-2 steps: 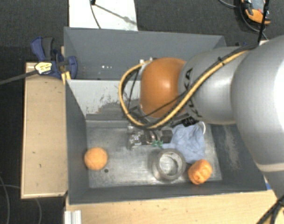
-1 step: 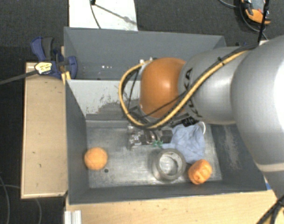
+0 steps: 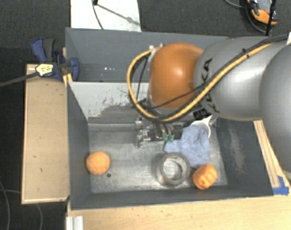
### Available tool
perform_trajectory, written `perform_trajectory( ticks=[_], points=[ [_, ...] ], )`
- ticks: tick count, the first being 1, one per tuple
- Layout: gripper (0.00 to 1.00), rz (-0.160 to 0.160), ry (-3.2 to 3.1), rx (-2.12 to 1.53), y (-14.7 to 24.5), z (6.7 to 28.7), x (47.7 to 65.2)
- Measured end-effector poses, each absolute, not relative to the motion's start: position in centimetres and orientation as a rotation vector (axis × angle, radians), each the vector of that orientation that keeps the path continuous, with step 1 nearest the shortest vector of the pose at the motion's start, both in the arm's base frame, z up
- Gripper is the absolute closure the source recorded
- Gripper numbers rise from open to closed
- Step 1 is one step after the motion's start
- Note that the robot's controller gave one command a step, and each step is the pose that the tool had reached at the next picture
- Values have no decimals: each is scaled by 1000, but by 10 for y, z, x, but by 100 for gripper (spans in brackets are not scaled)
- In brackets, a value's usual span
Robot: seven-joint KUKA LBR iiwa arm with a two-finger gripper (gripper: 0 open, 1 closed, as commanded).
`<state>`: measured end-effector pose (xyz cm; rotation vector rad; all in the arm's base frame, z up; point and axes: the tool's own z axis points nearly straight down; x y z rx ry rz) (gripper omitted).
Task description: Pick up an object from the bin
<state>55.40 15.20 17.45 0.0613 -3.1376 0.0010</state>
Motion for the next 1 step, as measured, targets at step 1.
perform_trajectory(
  ticks=[1],
  points=[
    [100,-2,-3142,183,141,209,557]
  ],
)
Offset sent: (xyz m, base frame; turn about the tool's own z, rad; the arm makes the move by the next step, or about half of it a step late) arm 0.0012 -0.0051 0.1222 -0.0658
